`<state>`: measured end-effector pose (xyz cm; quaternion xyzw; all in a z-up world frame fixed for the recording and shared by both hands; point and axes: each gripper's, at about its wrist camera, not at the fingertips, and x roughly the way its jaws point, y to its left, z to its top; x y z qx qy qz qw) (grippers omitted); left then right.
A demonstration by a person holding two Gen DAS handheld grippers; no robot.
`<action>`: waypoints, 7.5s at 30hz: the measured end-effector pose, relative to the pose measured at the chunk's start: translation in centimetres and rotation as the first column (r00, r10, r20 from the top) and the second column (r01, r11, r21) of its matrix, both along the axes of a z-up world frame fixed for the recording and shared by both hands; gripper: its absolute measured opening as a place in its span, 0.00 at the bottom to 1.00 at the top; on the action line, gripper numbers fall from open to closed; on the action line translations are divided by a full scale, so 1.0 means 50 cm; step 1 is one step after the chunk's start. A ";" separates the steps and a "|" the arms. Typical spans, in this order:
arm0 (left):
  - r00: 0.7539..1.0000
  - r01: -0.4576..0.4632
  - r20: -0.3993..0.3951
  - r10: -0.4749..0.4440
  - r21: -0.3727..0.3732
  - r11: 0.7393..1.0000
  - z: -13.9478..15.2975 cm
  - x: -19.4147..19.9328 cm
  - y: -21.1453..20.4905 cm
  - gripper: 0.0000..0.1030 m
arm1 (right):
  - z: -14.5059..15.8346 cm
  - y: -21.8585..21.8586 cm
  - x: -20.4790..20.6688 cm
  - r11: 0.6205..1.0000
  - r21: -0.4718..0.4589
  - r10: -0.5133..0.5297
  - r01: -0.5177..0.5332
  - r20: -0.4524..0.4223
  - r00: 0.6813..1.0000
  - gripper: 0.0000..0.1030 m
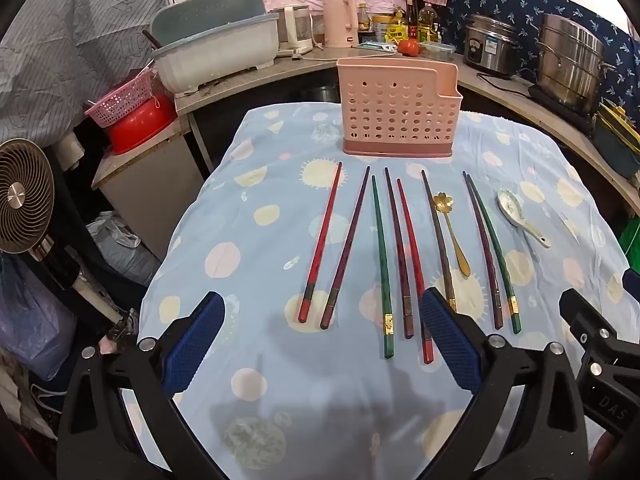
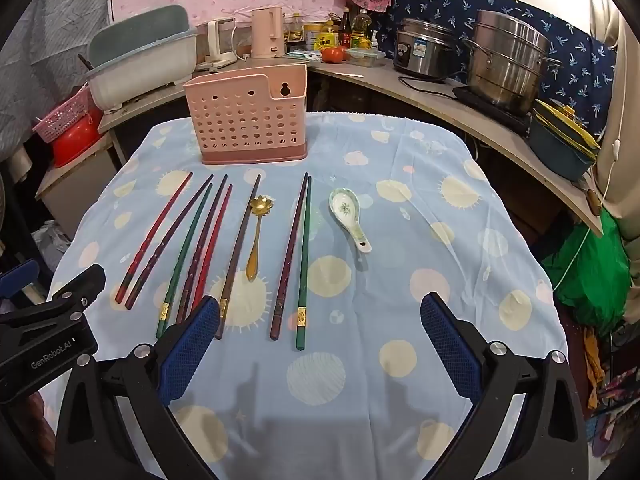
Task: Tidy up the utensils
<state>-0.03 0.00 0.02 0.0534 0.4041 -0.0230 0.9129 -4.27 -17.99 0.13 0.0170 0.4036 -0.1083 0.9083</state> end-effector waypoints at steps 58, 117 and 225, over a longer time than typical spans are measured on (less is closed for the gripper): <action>1.000 -0.011 -0.024 0.011 -0.016 1.000 -0.009 0.008 0.014 0.91 | 0.005 -0.003 -0.001 1.000 0.013 -0.001 0.001 0.001 1.000 0.93; 0.992 -0.086 -0.101 0.080 -0.051 0.995 -0.052 0.073 0.099 0.91 | -0.014 -0.051 0.026 0.997 0.063 -0.042 0.045 -0.044 0.998 0.93; 0.982 0.071 -0.159 -0.101 -0.185 0.980 -0.084 0.125 0.083 0.07 | -0.091 -0.148 0.142 0.932 0.362 0.007 0.029 -0.099 0.995 0.09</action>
